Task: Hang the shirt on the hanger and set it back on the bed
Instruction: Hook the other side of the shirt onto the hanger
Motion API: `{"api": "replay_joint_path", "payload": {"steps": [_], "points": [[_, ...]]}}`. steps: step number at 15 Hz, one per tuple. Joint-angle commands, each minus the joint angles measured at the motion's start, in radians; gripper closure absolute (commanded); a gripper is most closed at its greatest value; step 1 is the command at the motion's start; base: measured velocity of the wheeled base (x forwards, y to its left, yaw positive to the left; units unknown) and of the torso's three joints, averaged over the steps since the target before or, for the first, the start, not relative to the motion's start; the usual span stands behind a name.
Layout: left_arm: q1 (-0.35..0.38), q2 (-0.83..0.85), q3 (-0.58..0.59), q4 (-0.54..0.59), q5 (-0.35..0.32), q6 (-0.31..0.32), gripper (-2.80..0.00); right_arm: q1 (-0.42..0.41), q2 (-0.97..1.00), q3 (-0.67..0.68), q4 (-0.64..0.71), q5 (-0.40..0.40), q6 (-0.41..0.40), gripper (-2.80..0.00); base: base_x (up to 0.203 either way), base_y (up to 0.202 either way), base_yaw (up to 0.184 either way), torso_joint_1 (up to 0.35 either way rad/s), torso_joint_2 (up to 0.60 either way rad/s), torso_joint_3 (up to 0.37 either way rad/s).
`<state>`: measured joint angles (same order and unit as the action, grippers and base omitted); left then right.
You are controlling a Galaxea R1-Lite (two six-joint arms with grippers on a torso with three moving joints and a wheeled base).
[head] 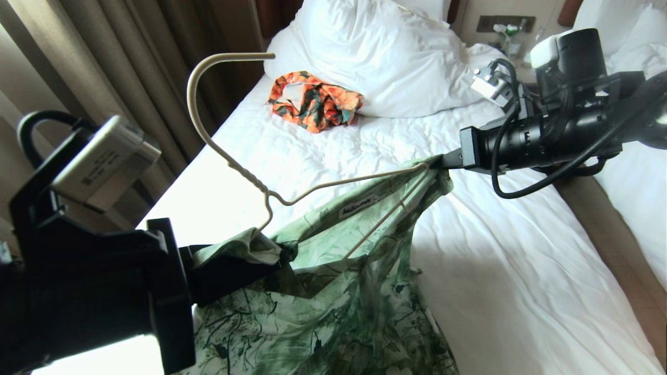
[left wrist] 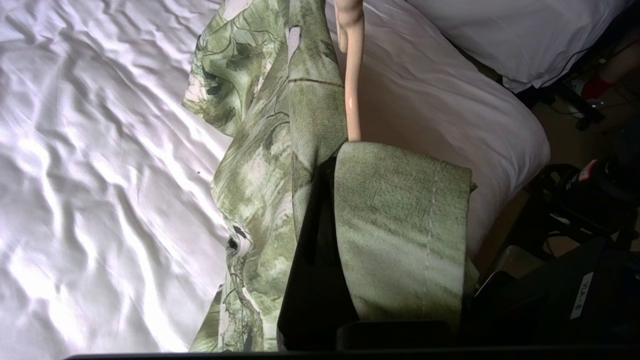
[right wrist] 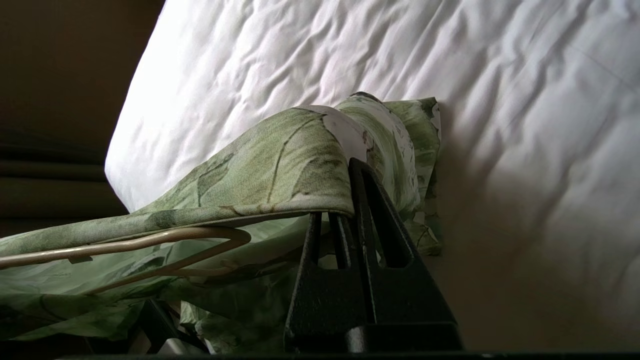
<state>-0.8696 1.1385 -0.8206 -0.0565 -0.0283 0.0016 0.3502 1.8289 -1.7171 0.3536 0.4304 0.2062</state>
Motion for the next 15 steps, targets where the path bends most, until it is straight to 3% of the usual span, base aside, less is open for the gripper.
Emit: {"api": "replay_joint_path", "payload": {"steps": [1, 9, 12, 15], "points": [[0.012, 0.0, 0.0, -0.003, 0.002, 0.015, 0.0, 0.003, 0.0, 0.004, 0.002, 0.002, 0.002, 0.0, 0.0, 0.0, 0.0, 0.0, 0.0, 0.0], [0.003, -0.006, -0.012, 0.009, 0.014, 0.028, 0.0, 0.001, 0.039, -0.029, -0.004, 0.004, 0.002, 0.0, 0.0, 0.0, 0.0, 0.0, 0.0, 0.0], [0.002, -0.005, 0.009, -0.004, 0.047, 0.113, 0.0, 0.0, 0.039, -0.033, 0.001, 0.028, 0.008, 0.0, 0.0, 0.0, 0.0, 0.0, 0.0, 0.0], [0.003, -0.006, 0.017, -0.006, 0.059, 0.124, 0.0, -0.002, 0.041, -0.036, 0.022, 0.04, 0.012, 0.0, 0.0, 0.0, 0.0, 0.0, 0.0, 0.0]]}}
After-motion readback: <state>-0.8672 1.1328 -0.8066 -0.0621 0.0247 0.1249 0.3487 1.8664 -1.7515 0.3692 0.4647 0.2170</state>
